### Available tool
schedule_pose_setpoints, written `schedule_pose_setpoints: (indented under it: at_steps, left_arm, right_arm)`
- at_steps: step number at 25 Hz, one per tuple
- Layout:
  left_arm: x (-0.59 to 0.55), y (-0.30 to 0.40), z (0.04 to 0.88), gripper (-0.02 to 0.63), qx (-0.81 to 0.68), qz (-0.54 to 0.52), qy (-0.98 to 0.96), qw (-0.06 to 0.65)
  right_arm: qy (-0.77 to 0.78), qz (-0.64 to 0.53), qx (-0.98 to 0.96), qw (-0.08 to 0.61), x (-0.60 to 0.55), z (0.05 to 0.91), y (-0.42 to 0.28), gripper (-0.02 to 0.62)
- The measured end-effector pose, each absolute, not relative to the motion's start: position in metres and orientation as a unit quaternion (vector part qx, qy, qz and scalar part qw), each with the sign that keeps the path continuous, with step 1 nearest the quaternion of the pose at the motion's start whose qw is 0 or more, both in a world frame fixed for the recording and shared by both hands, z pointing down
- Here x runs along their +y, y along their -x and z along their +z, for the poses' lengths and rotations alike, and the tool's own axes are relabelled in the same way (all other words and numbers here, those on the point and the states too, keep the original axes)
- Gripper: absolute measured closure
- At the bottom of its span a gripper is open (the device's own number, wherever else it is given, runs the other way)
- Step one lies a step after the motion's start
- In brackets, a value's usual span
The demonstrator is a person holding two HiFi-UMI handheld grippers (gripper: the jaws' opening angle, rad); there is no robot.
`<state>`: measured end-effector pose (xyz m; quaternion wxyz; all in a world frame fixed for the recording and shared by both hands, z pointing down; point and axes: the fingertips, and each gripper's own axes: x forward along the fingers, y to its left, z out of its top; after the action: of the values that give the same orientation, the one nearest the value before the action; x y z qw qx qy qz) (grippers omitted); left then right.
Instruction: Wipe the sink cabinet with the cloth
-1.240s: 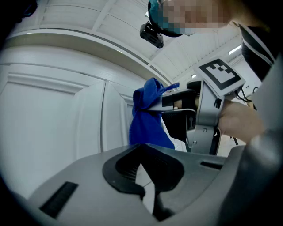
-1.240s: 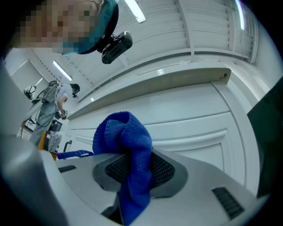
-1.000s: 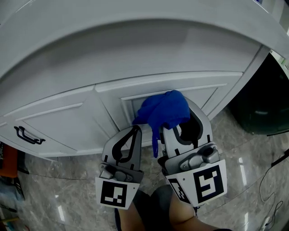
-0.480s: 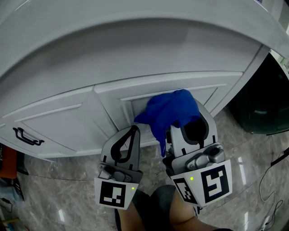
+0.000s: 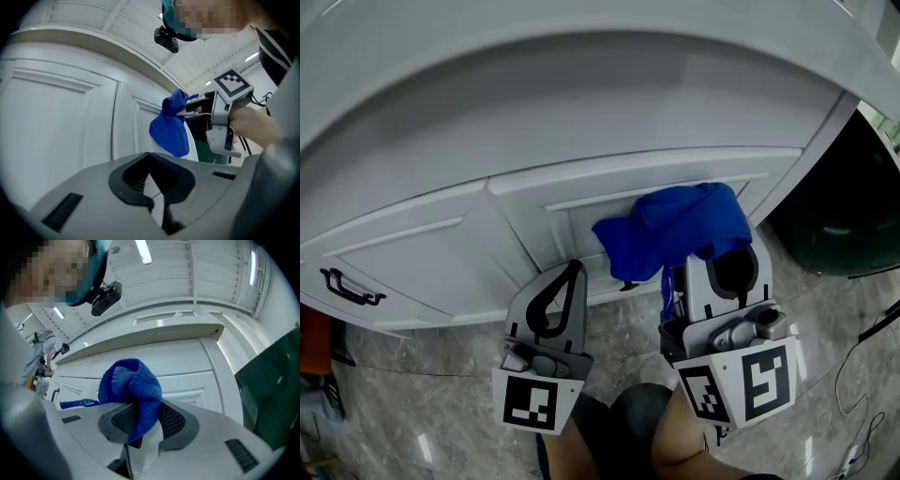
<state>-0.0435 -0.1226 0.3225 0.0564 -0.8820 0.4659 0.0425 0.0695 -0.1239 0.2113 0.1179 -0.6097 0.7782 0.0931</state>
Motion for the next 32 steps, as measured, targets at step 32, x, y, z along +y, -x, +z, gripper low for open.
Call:
schedule_pose_setpoints:
  at_steps: [32]
  left_arm:
    - [-0.120,0.033,0.320,0.606,0.462,0.028,0.884,0.068]
  right_arm:
    - [0.737,0.158,0.652,0.086,-0.122,0.226,-0.163,0.480]
